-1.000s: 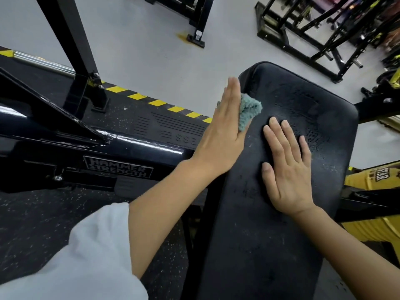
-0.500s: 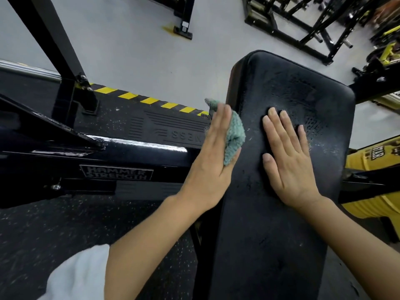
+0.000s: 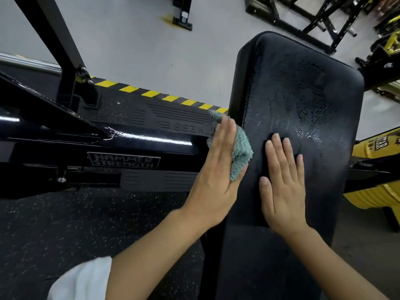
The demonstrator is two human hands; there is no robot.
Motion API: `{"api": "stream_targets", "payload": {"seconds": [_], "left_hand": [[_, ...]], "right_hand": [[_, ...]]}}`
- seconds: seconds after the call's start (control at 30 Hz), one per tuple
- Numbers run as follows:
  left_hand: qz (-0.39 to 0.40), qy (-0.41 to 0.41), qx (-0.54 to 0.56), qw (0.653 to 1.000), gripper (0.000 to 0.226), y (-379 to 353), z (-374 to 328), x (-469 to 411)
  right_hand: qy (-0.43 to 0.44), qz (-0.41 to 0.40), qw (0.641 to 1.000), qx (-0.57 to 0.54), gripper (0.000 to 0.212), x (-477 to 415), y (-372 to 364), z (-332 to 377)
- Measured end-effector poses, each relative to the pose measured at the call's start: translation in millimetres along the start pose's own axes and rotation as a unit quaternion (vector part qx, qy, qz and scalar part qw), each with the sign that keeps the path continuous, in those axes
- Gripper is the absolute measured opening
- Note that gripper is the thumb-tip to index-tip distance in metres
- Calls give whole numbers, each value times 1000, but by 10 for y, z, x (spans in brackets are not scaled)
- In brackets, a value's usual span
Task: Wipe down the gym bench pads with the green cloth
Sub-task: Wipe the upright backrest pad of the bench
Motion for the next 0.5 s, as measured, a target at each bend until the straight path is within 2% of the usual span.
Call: {"api": "stream_targets", "payload": {"seconds": [0.2,0.5], "left_hand": [[-13,-1,-9,1000,67,109,-96,-480],[17,-17,-37,999,72,-23,35,302]], "right_hand": [[-10,-12,1000,5,56,-14,-1,-2],[-2,-24,1000,9,56,-11,9,10]]}}
Point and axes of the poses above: each hand's wrist, its own x-axis away from the middle knuckle, its own y-axis out of the back of the hand, z = x × y, the point moved 9 cm from there along -x, towards the middle knuckle, and after that the axes turned 2 degrees about -z, right-handed, at the moved point
